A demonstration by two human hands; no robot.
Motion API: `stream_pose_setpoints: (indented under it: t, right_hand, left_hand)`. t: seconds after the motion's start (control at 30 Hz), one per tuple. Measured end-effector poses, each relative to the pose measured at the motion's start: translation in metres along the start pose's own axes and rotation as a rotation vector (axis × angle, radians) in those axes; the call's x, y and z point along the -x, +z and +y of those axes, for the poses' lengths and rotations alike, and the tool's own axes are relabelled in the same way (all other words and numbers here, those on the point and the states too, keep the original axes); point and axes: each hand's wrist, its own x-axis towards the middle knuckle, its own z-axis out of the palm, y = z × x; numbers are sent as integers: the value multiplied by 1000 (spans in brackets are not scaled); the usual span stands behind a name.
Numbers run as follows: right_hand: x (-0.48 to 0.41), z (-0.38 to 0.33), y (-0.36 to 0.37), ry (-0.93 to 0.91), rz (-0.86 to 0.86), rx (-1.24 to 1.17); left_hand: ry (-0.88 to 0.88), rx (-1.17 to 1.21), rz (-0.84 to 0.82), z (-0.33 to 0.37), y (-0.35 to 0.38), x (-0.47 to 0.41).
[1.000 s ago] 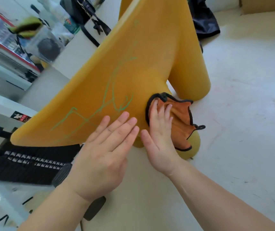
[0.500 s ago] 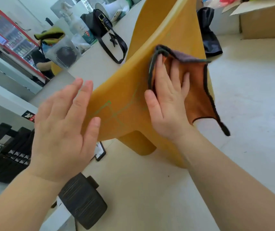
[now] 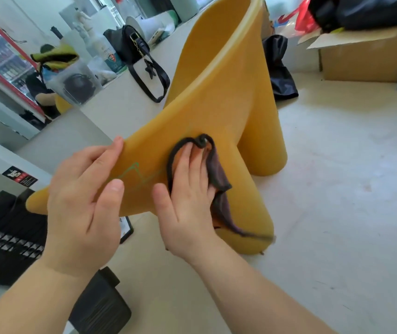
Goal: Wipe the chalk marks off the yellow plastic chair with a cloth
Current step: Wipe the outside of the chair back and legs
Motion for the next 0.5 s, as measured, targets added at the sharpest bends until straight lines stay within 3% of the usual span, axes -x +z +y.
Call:
stream_pose_setpoints:
  t: [0.13,0.23,0.5]
  right_hand:
    - [-90,-8,-53,173,170,-179]
    - [-104,-9,-62,148,216,-277]
    - [21,-9,10,-14,-121,-91]
  left_hand:
    - [-96,63,-5,10,0,-4]
    - [-113,99,-10,13,-2,-8]
    - [-98,135,-17,11,-1,-13]
